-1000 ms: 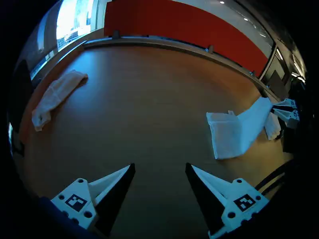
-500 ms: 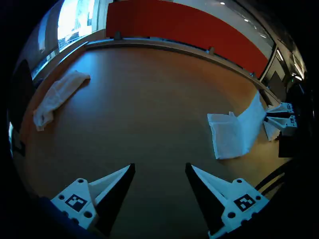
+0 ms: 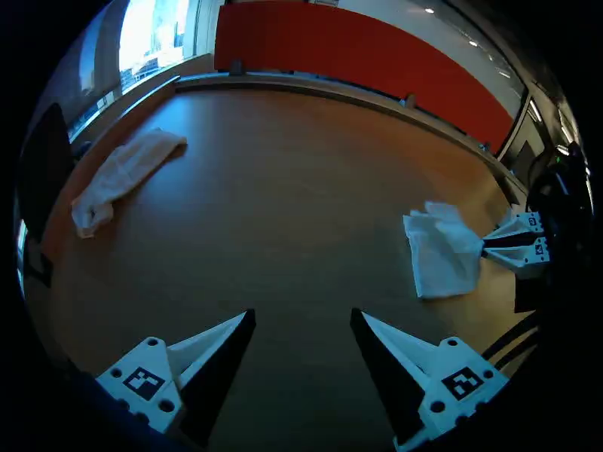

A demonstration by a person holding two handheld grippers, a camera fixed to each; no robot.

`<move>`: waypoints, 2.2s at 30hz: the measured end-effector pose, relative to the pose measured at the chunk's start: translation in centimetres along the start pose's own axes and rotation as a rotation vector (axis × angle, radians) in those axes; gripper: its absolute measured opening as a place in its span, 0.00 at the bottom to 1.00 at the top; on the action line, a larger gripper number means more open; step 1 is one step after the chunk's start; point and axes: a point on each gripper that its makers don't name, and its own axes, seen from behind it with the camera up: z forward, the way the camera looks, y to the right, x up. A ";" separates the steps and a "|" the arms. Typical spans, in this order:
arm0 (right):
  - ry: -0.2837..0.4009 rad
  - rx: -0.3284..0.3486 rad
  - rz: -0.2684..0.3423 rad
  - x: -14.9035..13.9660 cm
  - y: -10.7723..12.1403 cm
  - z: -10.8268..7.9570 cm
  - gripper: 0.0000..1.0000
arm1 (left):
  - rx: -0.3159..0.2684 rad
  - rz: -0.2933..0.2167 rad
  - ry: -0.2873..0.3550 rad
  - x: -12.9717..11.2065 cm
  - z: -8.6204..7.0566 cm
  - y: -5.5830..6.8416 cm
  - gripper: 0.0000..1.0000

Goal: Fold towel

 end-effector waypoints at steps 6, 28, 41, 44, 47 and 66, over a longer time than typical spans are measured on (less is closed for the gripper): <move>-0.020 0.017 0.010 -0.8 -0.4 1.0 0.05 | 0.005 -0.002 -0.003 -0.4 -0.1 -0.2 0.94; -0.042 -0.011 0.025 -2.2 0.0 0.4 0.77 | 0.007 -0.006 -0.005 -0.5 -0.1 -0.5 0.94; -0.072 -0.038 0.050 -4.6 0.3 -0.4 0.77 | 0.005 0.001 -0.003 -0.4 -0.2 -0.1 0.94; -0.085 -0.045 0.054 -5.5 0.3 -0.7 0.77 | 0.004 0.004 -0.003 -0.4 -0.2 -0.1 0.94; -0.098 -0.052 0.060 -6.4 0.4 -1.1 0.77 | 0.005 0.005 -0.002 -0.3 -0.2 0.0 0.94; -0.180 -0.085 0.104 -12.0 0.2 -1.9 0.75 | 0.003 0.011 -0.004 -0.3 -0.2 0.2 0.94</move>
